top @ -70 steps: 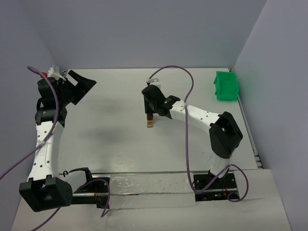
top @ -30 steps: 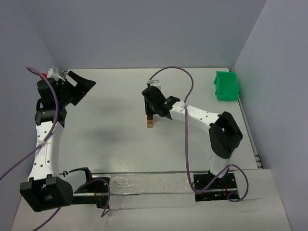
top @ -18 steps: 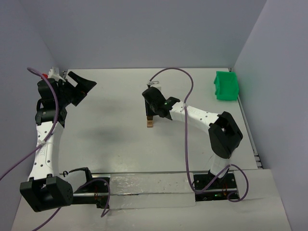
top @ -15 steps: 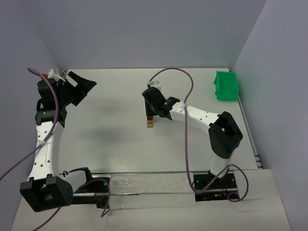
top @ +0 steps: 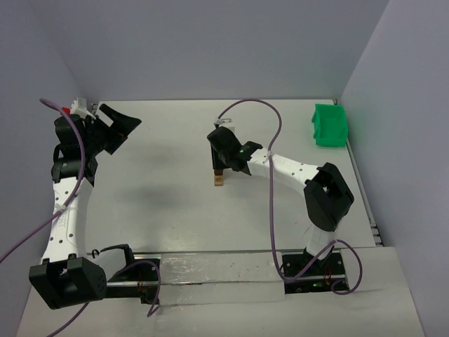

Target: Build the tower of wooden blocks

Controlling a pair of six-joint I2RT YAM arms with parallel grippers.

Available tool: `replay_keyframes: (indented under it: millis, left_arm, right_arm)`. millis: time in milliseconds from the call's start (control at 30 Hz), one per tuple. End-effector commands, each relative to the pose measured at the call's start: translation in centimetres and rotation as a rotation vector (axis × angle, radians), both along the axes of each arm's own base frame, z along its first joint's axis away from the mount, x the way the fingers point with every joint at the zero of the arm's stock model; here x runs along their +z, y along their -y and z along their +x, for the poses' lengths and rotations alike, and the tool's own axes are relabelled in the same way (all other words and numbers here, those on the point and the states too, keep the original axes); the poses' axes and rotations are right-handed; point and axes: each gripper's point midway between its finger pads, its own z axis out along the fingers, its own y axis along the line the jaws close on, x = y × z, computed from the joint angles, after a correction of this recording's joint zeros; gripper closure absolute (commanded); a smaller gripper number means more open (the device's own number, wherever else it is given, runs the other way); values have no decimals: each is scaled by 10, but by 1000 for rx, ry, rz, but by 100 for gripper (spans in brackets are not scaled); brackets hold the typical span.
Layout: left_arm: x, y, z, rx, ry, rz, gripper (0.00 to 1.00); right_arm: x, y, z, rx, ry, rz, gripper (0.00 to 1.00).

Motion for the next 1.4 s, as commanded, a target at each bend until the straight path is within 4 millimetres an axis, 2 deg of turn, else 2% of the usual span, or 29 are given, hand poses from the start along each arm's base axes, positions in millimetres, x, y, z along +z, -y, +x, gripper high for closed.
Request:
replay_keyframes:
  millis: [0, 1000, 1367]
  left_arm:
    - [11, -3, 5, -1, 51, 3, 1]
    - [13, -3, 7, -5, 41, 11, 1]
    - [13, -3, 6, -5, 41, 10, 1]
  right_arm:
    - [19, 0, 5, -22, 42, 42, 93]
    - [7, -3, 1, -23, 1, 39, 80]
    - [9, -4, 0, -14, 6, 45, 75]
